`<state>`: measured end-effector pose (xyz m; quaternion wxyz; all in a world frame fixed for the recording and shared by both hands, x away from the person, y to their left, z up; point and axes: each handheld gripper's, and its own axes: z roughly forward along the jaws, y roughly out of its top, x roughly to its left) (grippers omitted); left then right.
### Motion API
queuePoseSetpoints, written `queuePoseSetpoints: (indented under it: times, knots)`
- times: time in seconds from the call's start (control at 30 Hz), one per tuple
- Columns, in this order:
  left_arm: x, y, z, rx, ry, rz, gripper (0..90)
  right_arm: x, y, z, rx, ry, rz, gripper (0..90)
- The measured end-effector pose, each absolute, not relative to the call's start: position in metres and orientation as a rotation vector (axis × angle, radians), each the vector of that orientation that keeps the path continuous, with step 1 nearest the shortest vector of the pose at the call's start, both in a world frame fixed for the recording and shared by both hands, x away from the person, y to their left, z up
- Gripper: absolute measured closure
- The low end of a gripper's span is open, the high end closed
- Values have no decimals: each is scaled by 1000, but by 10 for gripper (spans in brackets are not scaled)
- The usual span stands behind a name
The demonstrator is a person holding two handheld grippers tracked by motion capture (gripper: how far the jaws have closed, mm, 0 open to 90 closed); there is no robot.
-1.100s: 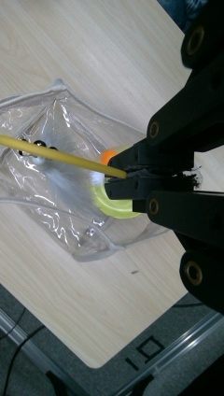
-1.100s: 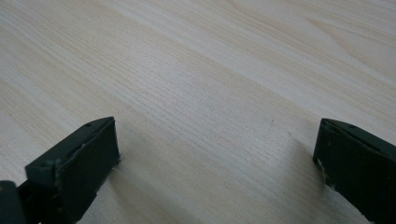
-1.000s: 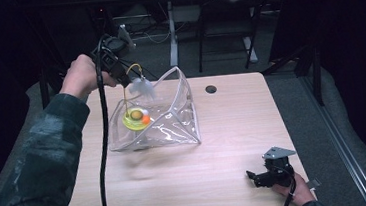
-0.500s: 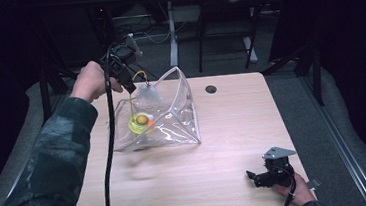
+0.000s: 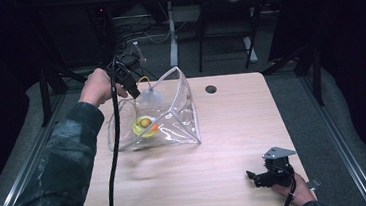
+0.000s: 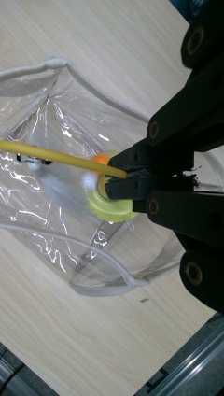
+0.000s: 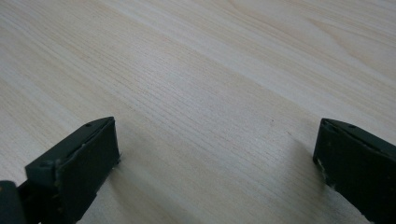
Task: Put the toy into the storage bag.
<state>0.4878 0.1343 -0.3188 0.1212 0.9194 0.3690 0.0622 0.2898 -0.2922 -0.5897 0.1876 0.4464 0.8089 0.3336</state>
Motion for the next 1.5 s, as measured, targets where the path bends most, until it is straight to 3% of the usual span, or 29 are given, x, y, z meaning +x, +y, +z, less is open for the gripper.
queuePoseSetpoints:
  times: [0.77, 1.23, 1.5]
  knots:
    - [499, 135, -357, 2664, 1102, 155, 873, 290, -292, -590, 1257, 2277, 938, 0]
    - [501, 137, -360, 2626, 1139, 156, 872, 290, -292, -590, 1257, 2277, 938, 0]
    - [495, 137, -352, 2627, 1091, 176, 757, 290, -292, -590, 1257, 2277, 937, 0]
